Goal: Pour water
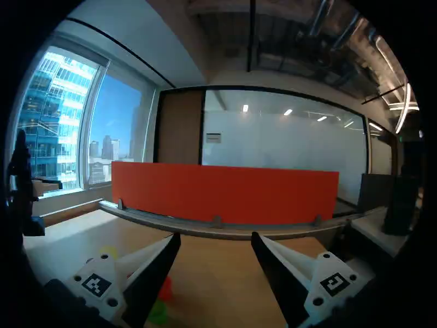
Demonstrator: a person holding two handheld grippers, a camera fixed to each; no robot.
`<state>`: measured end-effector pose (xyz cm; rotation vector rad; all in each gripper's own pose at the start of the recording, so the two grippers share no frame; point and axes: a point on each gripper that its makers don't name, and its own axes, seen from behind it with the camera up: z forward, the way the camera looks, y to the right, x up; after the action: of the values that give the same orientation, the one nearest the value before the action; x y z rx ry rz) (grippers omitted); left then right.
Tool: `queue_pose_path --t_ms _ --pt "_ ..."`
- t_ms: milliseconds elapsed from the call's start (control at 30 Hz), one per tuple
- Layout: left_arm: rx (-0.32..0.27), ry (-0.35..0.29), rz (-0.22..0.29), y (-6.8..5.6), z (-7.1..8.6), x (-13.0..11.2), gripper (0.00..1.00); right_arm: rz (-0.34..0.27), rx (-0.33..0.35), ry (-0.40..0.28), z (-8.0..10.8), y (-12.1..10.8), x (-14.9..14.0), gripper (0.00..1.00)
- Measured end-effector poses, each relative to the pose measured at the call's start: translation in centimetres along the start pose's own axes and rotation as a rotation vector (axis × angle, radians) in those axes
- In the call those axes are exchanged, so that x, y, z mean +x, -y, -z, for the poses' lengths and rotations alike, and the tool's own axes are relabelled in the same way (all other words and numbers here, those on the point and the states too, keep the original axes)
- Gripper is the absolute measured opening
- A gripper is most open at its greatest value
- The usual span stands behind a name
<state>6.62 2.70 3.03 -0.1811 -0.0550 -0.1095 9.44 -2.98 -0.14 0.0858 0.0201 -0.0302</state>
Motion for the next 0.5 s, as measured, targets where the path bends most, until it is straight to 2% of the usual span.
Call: queue_pose_path --t_ms 200,500 --pt "-0.045 -0.001 -0.019 -0.7 -0.1 0.6 0.98 -0.014 0.074 0.009 0.1 1.4 0.4 1.0" --pt "-0.2 -0.003 -0.054 -4.4 0.2 1.2 0.98 0.013 0.28 0.0 0.9 5.5 1.6 1.0"
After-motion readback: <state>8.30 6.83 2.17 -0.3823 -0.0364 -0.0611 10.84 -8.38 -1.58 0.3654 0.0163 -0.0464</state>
